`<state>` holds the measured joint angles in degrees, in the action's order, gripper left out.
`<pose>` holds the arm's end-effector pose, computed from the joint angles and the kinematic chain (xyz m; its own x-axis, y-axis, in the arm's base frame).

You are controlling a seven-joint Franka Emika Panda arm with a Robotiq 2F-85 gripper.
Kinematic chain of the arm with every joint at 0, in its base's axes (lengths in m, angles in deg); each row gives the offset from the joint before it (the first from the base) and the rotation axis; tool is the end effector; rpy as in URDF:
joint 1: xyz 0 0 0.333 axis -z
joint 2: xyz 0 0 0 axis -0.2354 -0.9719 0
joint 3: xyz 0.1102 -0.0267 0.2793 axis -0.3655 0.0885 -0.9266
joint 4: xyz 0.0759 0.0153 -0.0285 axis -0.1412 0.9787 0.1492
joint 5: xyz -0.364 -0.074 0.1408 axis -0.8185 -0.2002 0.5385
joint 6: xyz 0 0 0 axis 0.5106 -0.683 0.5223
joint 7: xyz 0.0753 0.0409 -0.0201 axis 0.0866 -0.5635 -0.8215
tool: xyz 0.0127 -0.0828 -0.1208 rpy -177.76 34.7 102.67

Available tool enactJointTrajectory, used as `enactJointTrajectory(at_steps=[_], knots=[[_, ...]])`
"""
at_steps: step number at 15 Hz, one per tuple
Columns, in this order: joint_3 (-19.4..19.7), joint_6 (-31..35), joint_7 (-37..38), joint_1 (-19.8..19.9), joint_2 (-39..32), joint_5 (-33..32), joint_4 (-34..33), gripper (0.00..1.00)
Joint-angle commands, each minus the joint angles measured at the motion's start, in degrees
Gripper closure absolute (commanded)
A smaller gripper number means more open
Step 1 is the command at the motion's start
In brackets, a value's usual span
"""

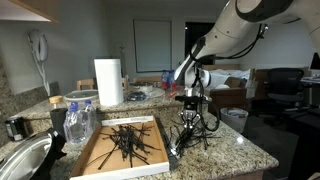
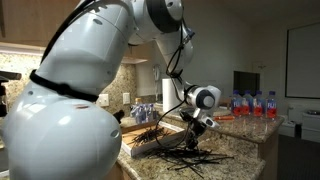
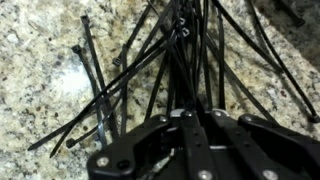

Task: Pick up some of the black cables from the counter and put them in the box

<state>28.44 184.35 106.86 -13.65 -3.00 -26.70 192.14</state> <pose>0.5490 -0.0172 0.1621 0.4886 -0.7586 -0.4311 -0.8200 -0.5680 0.0700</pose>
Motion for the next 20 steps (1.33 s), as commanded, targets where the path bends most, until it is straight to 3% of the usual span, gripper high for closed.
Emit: enactJointTrajectory(at_steps=[1, 9, 20], knots=[[0.27, -0.44, -0.91, 0.45, 4.71, -0.97, 2.5, 0.92], [0.34, -5.96, 0.73, -0.44, 15.51, -7.35, 3.77, 0.91], [-3.43, -16.81, 0.85, -1.15, 23.92, -18.31, -0.75, 0.91]])
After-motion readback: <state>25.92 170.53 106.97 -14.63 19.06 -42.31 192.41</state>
